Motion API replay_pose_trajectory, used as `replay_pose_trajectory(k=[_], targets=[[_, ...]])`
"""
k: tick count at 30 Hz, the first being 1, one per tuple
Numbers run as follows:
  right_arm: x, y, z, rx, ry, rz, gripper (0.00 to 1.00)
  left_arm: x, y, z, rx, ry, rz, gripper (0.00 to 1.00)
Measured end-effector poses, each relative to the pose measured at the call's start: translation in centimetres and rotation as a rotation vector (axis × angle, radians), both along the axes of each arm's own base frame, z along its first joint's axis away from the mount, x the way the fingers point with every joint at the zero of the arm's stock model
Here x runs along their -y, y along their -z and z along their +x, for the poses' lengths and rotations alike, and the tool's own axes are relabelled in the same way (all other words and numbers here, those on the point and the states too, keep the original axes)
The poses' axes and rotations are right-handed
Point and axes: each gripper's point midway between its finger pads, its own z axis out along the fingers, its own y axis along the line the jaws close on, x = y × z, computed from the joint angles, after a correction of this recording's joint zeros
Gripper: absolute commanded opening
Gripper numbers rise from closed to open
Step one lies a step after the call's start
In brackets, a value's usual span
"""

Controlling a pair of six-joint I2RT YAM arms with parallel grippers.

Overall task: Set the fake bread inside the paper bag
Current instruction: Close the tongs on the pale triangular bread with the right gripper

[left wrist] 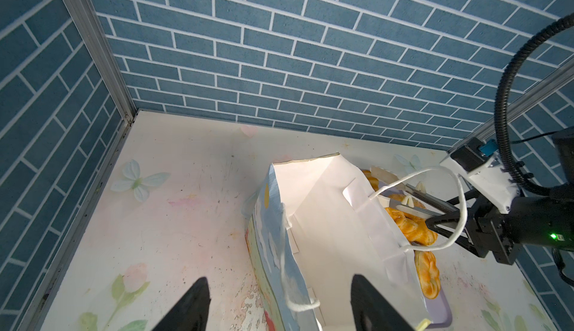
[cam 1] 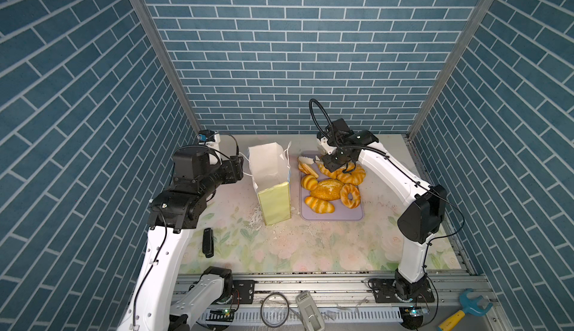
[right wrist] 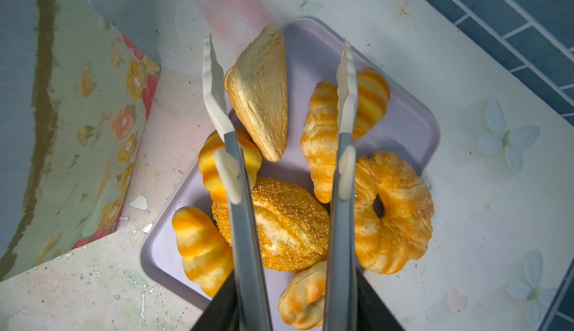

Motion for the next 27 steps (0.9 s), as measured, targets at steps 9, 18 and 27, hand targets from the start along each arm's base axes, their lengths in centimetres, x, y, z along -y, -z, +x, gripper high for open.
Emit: replay_pose_trajectory(k=[9,18,27], targets=[[-1.2,2.2,-0.2,-0.042,-0.024,-0.025,0.53,0.1,0.5,0.4,-0.014,0.0,0.002,0.73],[-2.7,4.4,0.1,-0.062,-0.044,-0.048,0.48,0.1,0.9,0.7,-0.027,0.001,0.004,0.73],[-2.9,5.1,0.3,-0.059,-0.043,-0.073,0.35,0.3,1.0,1.0,-0.031,0.006,0.001,0.73]])
